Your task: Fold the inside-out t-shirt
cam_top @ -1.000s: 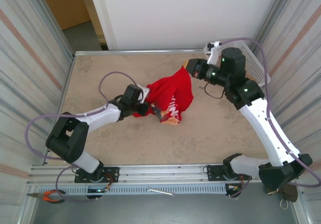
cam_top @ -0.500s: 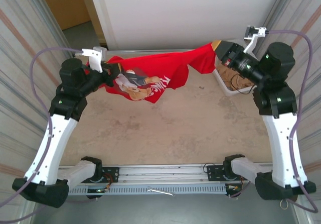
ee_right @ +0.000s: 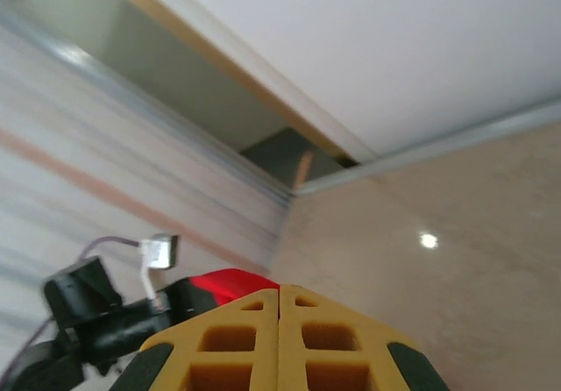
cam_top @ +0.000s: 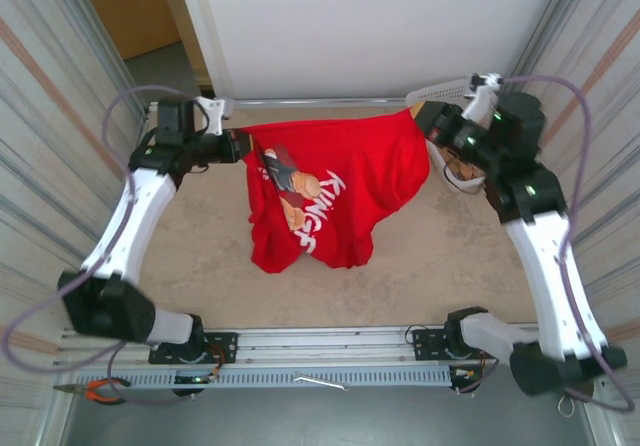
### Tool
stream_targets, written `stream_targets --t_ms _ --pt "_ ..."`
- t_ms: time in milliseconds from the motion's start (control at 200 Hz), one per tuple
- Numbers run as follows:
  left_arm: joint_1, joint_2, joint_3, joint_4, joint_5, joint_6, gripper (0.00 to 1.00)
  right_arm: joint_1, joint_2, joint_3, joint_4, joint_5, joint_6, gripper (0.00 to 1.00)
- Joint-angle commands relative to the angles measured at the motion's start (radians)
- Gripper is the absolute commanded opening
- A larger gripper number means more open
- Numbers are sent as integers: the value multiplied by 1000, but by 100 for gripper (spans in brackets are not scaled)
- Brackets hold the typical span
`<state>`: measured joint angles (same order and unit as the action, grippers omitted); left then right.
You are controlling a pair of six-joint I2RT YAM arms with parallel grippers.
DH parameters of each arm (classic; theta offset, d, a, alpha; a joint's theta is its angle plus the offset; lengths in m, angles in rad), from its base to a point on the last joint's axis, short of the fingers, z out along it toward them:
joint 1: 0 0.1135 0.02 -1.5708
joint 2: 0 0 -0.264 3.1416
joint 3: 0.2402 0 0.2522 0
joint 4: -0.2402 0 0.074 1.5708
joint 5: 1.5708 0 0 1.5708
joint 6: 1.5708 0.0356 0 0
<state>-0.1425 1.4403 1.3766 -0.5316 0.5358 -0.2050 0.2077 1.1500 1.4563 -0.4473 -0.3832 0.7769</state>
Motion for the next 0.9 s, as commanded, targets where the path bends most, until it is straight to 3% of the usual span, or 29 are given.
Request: stream_targets --t_ms 0,110,135,155,180,215,276,396,526,741,892 --pt "27 180 87 -2 -18 52 13 -48 177 -11 29 131 -81 0" --pt "29 347 210 -3 -40 74 32 -91 376 45 69 152 -94 0" --pt "30 374 234 -9 -46 73 37 -98 424 69 62 148 -99 17" --pt "33 392 255 -14 -48 73 41 -103 453 91 52 141 -107 37" --pt "35 410 277 -23 -46 71 44 -105 488 114 37 132 -120 51" --pt "39 423 298 -33 -43 66 48 -102 515 142 6 126 -139 61" --pt "40 415 295 -38 -44 51 55 -75 509 138 -18 125 -180 68" --pt "29 301 157 -10 -18 -8 62 30 410 17 -36 140 -215 69" --pt "-26 119 -81 -14 -55 -72 66 228 298 -184 -45 192 -197 68" --pt "-206 -150 -422 -61 -288 -168 68 556 228 -405 -25 338 -108 70" --pt "-336 -188 -552 -49 -416 -247 71 686 274 -483 17 381 -50 71"
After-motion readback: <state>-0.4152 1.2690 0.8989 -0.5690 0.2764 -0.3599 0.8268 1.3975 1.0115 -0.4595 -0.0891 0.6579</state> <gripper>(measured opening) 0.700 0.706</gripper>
